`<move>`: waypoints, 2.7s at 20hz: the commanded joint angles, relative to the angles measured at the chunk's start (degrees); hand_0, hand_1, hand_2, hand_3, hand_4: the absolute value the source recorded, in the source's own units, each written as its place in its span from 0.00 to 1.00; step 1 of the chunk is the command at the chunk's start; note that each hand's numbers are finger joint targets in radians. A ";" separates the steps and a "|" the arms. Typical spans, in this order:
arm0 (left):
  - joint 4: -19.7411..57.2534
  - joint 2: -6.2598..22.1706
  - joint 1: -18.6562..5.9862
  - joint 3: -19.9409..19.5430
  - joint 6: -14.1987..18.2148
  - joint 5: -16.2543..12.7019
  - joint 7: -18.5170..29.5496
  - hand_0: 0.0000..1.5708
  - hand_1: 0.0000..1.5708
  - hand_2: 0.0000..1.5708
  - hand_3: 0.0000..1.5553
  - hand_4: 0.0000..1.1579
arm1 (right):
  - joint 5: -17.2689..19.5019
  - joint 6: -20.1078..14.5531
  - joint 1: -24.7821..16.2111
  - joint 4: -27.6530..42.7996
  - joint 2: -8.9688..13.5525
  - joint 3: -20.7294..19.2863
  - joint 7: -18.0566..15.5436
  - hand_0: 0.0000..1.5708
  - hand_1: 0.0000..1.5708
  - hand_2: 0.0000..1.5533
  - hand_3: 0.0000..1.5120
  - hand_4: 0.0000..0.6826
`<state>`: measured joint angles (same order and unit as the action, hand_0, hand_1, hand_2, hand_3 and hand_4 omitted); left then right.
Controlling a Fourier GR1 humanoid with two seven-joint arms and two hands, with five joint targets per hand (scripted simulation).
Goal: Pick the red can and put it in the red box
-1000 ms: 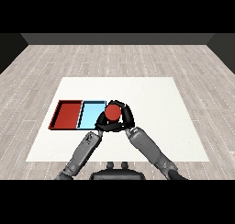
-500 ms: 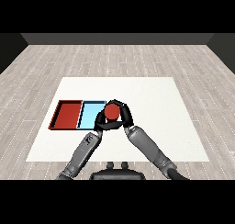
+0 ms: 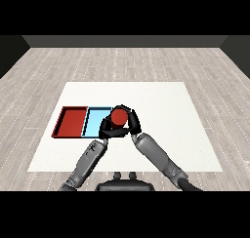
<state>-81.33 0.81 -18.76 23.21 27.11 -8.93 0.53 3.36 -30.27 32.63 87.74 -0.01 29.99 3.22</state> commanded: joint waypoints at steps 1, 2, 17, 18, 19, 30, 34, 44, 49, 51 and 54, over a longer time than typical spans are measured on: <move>-1.88 -0.77 -2.81 -3.04 -0.51 -0.35 1.44 1.00 1.00 0.98 0.94 0.82 | -1.05 2.05 -4.78 0.78 0.54 -2.06 -2.72 0.69 0.69 0.70 0.64 0.00; -2.34 -0.77 -0.33 -0.83 0.58 -0.66 2.89 1.00 1.00 0.99 0.96 0.89 | 0.87 0.61 -1.14 -0.04 0.01 -0.71 2.37 0.45 0.45 0.55 0.20 0.00; -3.92 -0.77 1.43 -2.50 -0.26 5.74 1.35 1.00 1.00 1.00 0.97 0.98 | 5.16 6.64 -8.97 10.61 0.82 -5.95 3.59 0.00 0.00 0.00 0.00 0.00; -2.17 -0.78 1.77 -2.50 -0.06 6.07 3.01 1.00 1.00 1.00 0.97 0.98 | 2.54 5.35 -7.00 6.19 0.04 -7.69 -0.11 0.00 0.00 0.00 0.00 0.00; -0.99 -0.19 0.07 -4.58 -1.27 5.60 2.26 1.00 1.00 1.00 0.97 0.98 | 1.00 8.53 -9.64 9.24 2.19 -9.93 -1.08 0.00 0.00 0.00 0.00 0.00; -3.38 6.84 -1.58 -14.03 -2.39 5.48 -2.11 1.00 1.00 1.00 0.95 0.97 | -4.58 11.69 -28.43 27.56 6.70 -14.84 -2.85 0.00 0.00 0.00 0.00 0.00; 1.81 12.07 0.24 -19.08 -3.80 5.15 0.19 1.00 1.00 1.00 0.97 0.97 | -6.66 13.06 -34.82 23.52 7.31 -18.90 -11.01 0.00 0.00 0.00 0.00 0.00; 26.62 24.40 -5.04 -30.60 -8.48 4.84 2.35 1.00 1.00 1.00 0.97 0.94 | -14.13 16.28 -37.25 14.28 10.82 -31.15 -11.97 0.00 0.00 0.00 0.00 0.00; 46.84 23.82 -9.29 -33.96 -10.02 4.78 10.23 1.00 1.00 1.00 0.97 0.90 | -12.48 16.65 -38.69 11.58 11.31 -31.88 -15.25 0.00 0.00 0.00 0.00 0.00; 53.38 22.23 -12.09 -31.97 -6.99 8.44 10.58 1.00 1.00 1.00 0.97 0.88 | -10.97 14.97 -34.45 8.97 10.76 -31.45 -13.63 0.00 0.00 0.00 0.00 0.00; 60.45 21.93 -14.35 -31.34 -4.49 10.50 6.76 1.00 1.00 0.93 0.86 0.80 | -10.52 15.29 -35.09 5.79 9.43 -30.60 -16.18 0.00 0.00 0.00 0.00 0.00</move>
<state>-30.76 23.30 -30.56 -8.40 20.82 -0.69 8.40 -7.78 -14.81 -3.65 97.76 10.45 -0.71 -11.05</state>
